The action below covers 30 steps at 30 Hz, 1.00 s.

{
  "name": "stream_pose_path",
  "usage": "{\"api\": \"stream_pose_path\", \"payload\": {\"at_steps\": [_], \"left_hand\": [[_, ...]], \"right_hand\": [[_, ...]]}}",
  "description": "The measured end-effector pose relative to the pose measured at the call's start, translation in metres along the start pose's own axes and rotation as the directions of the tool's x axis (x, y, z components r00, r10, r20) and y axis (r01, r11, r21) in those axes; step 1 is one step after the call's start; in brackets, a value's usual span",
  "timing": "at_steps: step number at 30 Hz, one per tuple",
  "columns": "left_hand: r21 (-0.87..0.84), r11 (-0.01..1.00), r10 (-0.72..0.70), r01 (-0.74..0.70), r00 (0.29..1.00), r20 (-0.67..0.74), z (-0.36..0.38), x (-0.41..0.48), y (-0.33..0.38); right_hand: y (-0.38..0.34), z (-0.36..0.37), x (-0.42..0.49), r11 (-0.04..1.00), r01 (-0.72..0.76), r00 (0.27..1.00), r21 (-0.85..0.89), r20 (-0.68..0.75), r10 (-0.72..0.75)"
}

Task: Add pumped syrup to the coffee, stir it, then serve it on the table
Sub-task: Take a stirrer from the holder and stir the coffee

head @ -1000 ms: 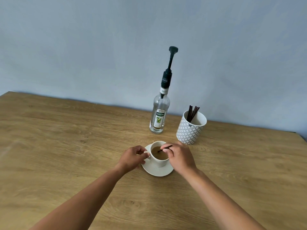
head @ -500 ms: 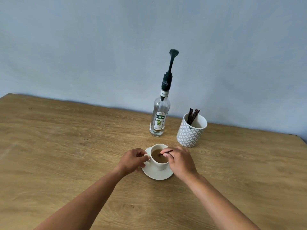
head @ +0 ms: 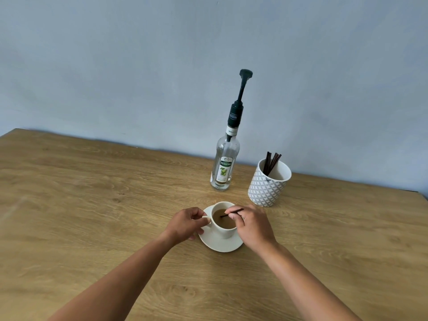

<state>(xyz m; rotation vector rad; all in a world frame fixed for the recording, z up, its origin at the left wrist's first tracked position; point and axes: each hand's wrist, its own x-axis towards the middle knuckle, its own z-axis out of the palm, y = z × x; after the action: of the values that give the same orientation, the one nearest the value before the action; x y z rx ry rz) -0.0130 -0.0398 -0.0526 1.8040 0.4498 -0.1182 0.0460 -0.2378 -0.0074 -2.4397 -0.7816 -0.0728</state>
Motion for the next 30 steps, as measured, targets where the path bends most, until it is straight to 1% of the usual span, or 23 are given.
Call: {"api": "stream_pose_path", "payload": {"at_steps": [2,4,6,9,11,13,16,18,20,24,25,28,30], "left_hand": [[0.003,1.000,0.003,-0.003,1.000,0.002,-0.0001,0.0003,-0.0006],[0.004,1.000,0.006,-0.006,1.000,0.001,-0.0004,0.0009,-0.0015],[0.003,1.000,0.004,-0.004,1.000,0.002,-0.0006,0.0017,-0.0023],[-0.004,1.000,0.001,-0.001,1.000,0.004,-0.0004,0.0021,-0.0028],[0.000,1.000,0.002,-0.002,1.000,0.001,-0.0002,0.0022,-0.0030],[0.000,1.000,0.001,-0.001,1.000,0.001,-0.0002,0.0023,-0.0030],[0.000,1.000,-0.002,0.002,1.000,0.005,-0.0006,0.0026,-0.0034],[0.001,1.000,-0.001,0.001,1.000,0.008,-0.0006,0.0031,-0.0038],[0.001,1.000,0.000,0.000,1.000,0.007,-0.0006,0.0041,-0.0044],[0.004,1.000,0.000,0.000,1.000,0.004,-0.0011,0.0053,-0.0055],[0.005,1.000,0.000,0.000,1.000,0.004,-0.0012,0.0052,-0.0060],[0.005,1.000,0.002,-0.003,1.000,0.007,-0.0009,0.0052,-0.0062],[0.004,1.000,0.004,-0.004,1.000,0.012,-0.0011,0.0052,-0.0059]], "right_hand": [[0.0020,-0.0023,0.0007,0.996,0.016,1.000,-0.089,-0.016,-0.018],[0.0037,-0.0045,0.0017,0.993,0.030,0.999,-0.118,-0.022,-0.033],[0.0038,-0.0060,0.0023,0.997,0.026,1.000,-0.071,-0.001,-0.027],[0.0023,-0.0038,0.0013,0.997,0.010,1.000,0.081,0.027,-0.012],[-0.0003,-0.0015,0.0005,0.994,-0.006,0.999,0.109,0.036,0.002],[-0.0009,-0.0001,0.0009,0.997,-0.001,1.000,0.071,0.023,0.000],[0.0009,-0.0021,0.0017,0.997,0.005,1.000,-0.071,0.009,-0.005],[0.0034,-0.0043,0.0015,0.993,0.015,1.000,-0.119,-0.009,-0.016],[0.0040,-0.0062,0.0013,0.995,0.025,1.000,-0.101,-0.001,-0.025],[0.0004,-0.0051,0.0005,0.998,0.042,0.999,0.045,0.030,-0.044],[-0.0011,-0.0039,0.0005,0.998,0.037,0.999,0.059,0.038,-0.039],[-0.0029,-0.0011,0.0024,0.999,0.016,0.999,0.050,0.040,-0.018],[-0.0019,-0.0020,0.0048,1.000,-0.004,1.000,0.007,0.027,0.004]]}}
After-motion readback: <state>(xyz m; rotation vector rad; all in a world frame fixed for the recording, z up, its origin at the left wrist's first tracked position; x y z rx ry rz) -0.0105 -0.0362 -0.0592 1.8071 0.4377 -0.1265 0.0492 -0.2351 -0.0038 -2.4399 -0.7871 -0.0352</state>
